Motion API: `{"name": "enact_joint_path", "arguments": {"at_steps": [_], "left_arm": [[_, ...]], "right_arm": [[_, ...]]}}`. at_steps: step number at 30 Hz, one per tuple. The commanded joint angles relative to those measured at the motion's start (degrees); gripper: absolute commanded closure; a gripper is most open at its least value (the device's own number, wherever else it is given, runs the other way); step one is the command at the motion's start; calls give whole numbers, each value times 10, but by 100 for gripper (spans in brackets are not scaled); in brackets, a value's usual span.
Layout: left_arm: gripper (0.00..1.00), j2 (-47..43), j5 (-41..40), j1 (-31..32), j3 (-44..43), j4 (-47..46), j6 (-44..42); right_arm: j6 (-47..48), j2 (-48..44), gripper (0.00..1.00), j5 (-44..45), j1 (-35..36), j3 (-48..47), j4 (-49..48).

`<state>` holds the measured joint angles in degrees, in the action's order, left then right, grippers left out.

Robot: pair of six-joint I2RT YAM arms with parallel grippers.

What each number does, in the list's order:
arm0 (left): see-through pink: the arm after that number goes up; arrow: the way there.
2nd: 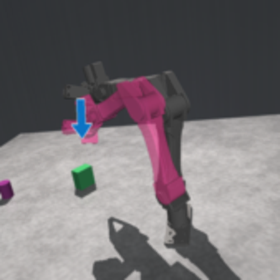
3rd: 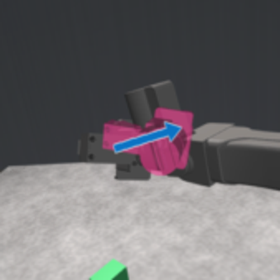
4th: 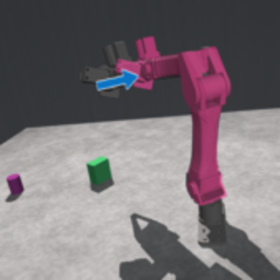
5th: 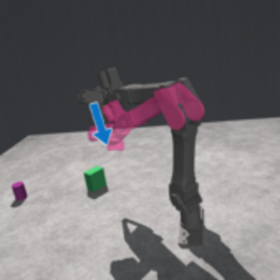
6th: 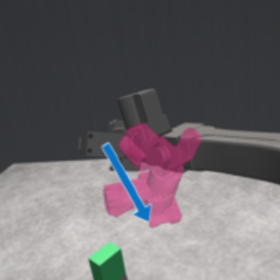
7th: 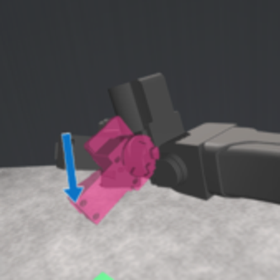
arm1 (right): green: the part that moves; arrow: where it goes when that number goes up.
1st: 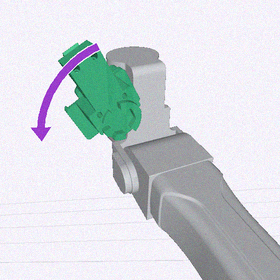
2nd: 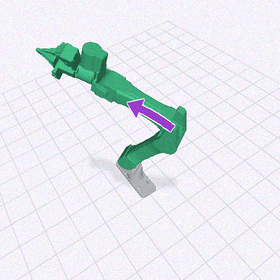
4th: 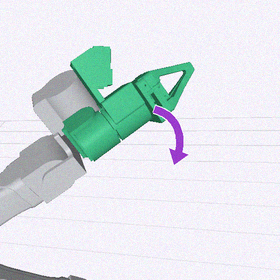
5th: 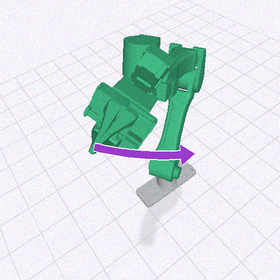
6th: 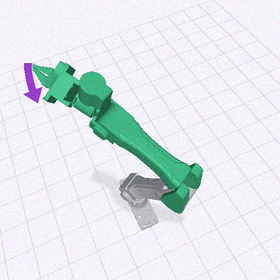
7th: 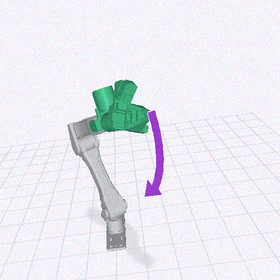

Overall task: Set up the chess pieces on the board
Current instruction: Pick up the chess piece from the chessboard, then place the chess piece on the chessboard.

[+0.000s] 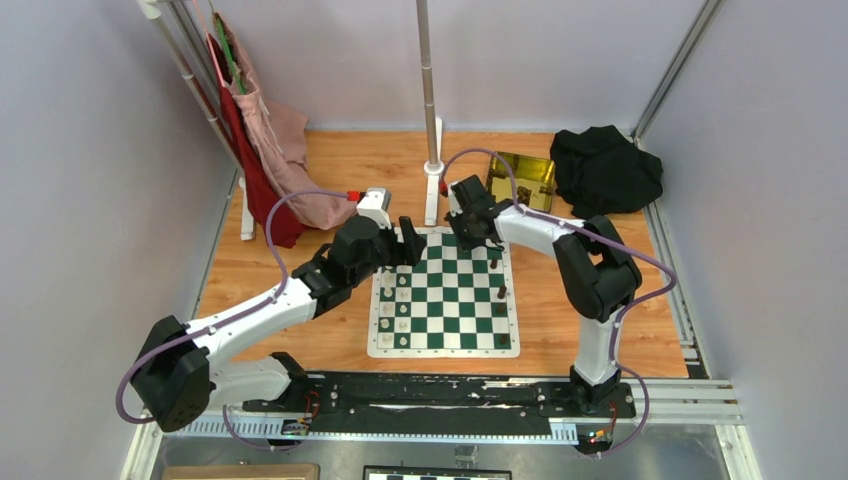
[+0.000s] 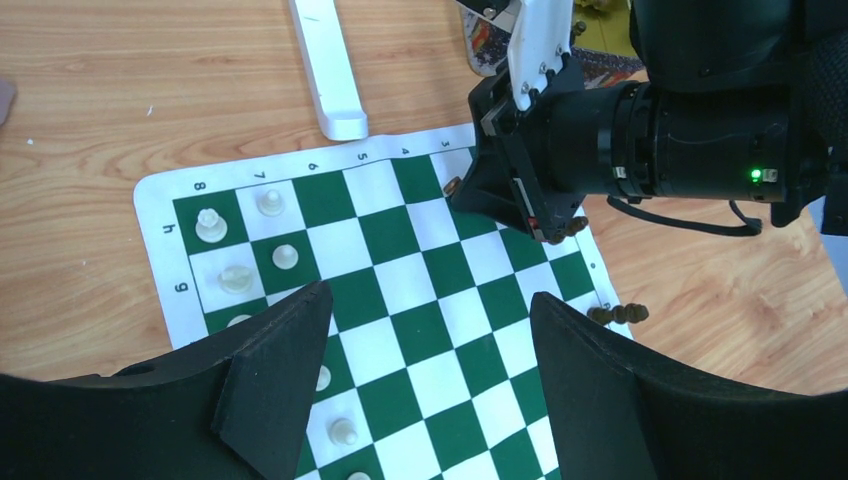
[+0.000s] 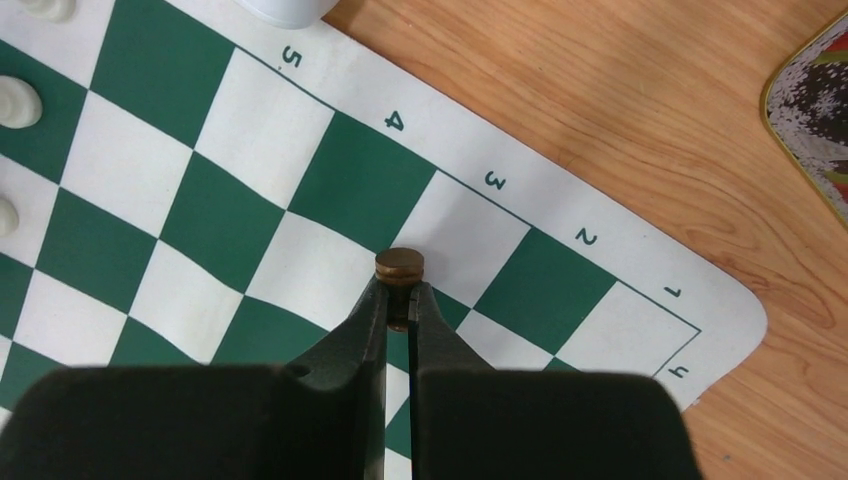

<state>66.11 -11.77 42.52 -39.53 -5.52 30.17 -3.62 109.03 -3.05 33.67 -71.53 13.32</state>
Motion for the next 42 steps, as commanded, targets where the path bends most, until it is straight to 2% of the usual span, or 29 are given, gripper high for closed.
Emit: {"name": "enact_joint_path", "arguments": {"at_steps": [1,8,10,15,23,30,42], "left_arm": [[22,-9,-6,1,-16,-18,-7],[22,-43,-6,1,-1,-12,-2],[22,-61,-10,1,6,-7,-1],[22,-114,-15,1,25,4,9],[23,-156,-9,1,36,12,20],[23,-154,-7,2,34,16,20],[23,-140,-13,2,32,16,18]], "right_arm": [[15,-34,100,7,-5,-31,44],[34,-74,100,29,9,-65,136],[56,-74,100,53,19,-88,199],[69,-46,100,57,33,-170,362],[89,45,100,16,67,-245,518],[105,125,100,4,92,-252,550],[121,168,100,5,93,-287,570]]}}
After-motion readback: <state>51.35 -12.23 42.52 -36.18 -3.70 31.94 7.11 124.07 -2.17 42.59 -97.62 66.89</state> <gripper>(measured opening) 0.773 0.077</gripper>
